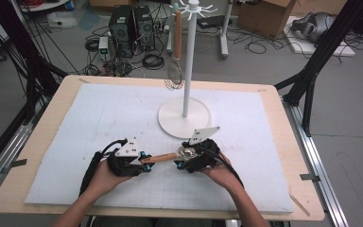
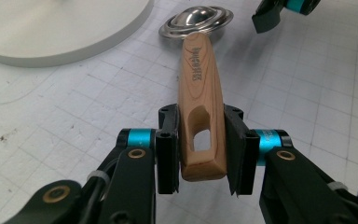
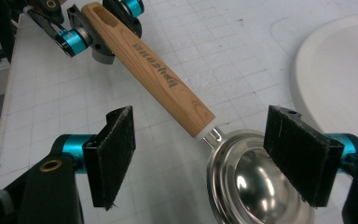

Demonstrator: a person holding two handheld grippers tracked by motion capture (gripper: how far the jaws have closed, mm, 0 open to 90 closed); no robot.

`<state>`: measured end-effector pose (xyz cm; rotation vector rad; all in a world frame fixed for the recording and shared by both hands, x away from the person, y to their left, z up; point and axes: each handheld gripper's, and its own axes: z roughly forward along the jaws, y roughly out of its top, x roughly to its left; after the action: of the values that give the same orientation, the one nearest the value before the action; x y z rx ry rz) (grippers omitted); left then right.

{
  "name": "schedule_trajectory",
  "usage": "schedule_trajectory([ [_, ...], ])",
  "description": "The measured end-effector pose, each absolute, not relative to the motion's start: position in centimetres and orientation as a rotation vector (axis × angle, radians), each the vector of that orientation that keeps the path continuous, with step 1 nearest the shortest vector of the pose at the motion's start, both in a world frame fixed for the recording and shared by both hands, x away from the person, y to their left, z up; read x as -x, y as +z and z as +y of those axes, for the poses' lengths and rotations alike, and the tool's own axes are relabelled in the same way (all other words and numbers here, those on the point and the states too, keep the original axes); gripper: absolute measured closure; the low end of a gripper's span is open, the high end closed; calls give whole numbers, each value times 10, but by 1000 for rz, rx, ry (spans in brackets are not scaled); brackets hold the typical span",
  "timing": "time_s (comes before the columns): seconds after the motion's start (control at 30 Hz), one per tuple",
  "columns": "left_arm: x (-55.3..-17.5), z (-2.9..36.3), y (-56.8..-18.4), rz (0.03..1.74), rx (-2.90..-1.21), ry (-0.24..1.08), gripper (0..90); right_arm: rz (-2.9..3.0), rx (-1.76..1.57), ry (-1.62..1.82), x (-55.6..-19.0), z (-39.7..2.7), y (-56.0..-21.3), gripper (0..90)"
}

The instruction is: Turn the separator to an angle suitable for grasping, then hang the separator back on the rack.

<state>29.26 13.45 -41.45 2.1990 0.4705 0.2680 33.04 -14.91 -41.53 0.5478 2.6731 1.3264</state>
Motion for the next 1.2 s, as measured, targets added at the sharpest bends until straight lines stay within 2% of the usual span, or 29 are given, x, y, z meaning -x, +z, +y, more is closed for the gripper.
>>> schedule_trajectory([
  [0.67,-286,137,-403,453,-2191,279,689,2717,-453,1267,-332,-126,-420,265],
  [1.07,-284,134,-397,435,-2184,274,710,2711,-340,1180,-329,-112,-422,417],
  [1.2,-287,136,-399,441,-2180,268,708,2707,-276,1138,-331,-107,-425,541],
])
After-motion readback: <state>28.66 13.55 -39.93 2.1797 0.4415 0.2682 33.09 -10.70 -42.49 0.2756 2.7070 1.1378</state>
